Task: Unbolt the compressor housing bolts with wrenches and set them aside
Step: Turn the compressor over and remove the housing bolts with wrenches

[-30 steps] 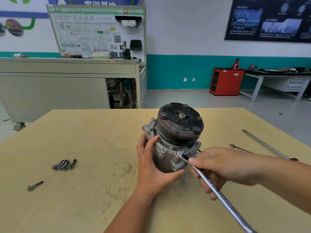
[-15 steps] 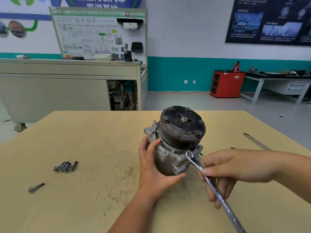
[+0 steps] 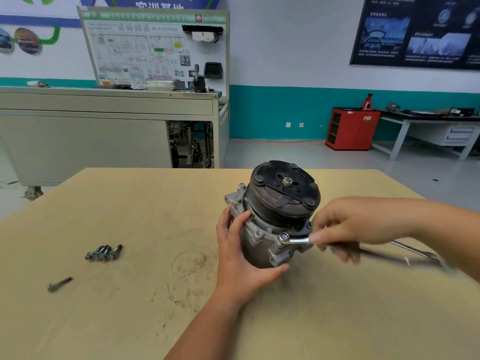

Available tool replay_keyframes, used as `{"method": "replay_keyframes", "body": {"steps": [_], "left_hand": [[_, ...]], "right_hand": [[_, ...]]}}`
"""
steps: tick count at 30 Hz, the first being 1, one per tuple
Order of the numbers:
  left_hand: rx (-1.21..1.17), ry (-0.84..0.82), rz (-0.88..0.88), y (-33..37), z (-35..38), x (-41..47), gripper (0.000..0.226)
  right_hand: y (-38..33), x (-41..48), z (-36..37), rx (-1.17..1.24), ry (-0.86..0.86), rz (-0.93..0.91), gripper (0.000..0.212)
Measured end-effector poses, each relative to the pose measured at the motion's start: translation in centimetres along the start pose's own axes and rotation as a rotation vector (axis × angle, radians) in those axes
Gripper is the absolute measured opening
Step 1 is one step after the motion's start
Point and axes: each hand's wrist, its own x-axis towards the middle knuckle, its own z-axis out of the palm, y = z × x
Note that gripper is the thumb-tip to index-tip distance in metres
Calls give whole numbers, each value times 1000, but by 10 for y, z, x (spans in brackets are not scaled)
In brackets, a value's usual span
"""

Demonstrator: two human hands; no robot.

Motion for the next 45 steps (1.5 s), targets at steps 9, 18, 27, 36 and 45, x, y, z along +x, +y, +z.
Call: {"method": "replay_keyframes", "body": {"steps": [9,18,27,36,45], "left_hand": [[-11,7,4,-4,2,-1,97],[-17,35,27,-6,3,0,99],[-6,5,12,-4,1,0,98],[-10,0,8,-7,2,-2,98],[-42,53,36,-3,5,1,89]], "right_hand": [[20,-12,20,405,-140,-63,19],[-7,-7,59,906,-167,-23,29],[4,-4,10,-452,366,-94,21],[16,-17,34,640,-250,-67,21],[-12,-5,61,955,-152,-52,26]]}}
